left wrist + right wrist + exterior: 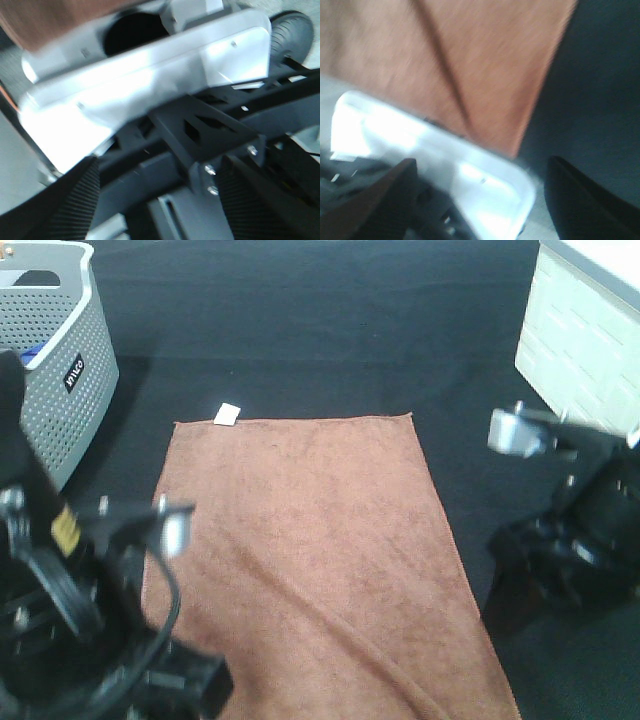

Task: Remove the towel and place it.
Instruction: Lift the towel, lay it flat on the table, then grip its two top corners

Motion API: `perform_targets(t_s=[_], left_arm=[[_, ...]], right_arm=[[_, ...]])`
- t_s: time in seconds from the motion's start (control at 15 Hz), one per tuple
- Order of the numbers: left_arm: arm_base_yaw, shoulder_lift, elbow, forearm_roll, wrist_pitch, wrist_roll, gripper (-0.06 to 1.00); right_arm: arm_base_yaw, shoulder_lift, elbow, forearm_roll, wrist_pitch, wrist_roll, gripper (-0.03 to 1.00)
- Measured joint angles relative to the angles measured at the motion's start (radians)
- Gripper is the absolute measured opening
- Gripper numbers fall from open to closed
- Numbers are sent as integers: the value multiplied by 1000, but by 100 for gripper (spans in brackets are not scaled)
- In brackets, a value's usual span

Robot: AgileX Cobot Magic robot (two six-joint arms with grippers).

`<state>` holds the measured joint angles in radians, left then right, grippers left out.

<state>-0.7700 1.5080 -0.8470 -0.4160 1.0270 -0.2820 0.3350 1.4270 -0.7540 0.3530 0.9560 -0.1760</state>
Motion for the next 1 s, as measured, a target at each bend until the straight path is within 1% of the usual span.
perform_targets(t_s=[0.07,0.13,0.2,0.27,0.33,0.4,0.47,0.53,0.67,0.8,0.87,0.93,1.0], left_arm=[[0,0,-49,83,20,-19,64],[6,0,-96,175,41,-44,64],[30,0,-146,242,62,-59,64],[74,0,-193,280,69,-58,64],[141,0,-235,298,69,-37,64],[208,0,-276,300,68,10,64],[280,10,-321,295,67,68,64],[340,29,-359,290,67,117,64],[441,99,-422,288,61,189,64],[506,195,-469,288,43,230,64],[526,248,-500,288,36,245,64],[541,304,-534,288,29,262,64],[547,356,-580,293,22,271,64]], right_arm=[[-5,-1,-42,-58,0,50,70],[-23,-1,-78,-91,1,86,70],[-59,-1,-114,-105,2,93,70],[-115,-1,-146,-107,2,93,70],[-175,-1,-178,-106,3,84,70],[-236,1,-212,-103,3,77,70],[-257,8,-233,-101,2,73,70],[-259,13,-237,-96,3,66,70],[-259,13,-237,-77,-8,66,70],[-259,24,-243,-35,-58,63,70],[-259,50,-263,-4,-68,37,70],[-259,95,-298,30,-68,-12,70],[-259,157,-350,63,-68,-49,70]])
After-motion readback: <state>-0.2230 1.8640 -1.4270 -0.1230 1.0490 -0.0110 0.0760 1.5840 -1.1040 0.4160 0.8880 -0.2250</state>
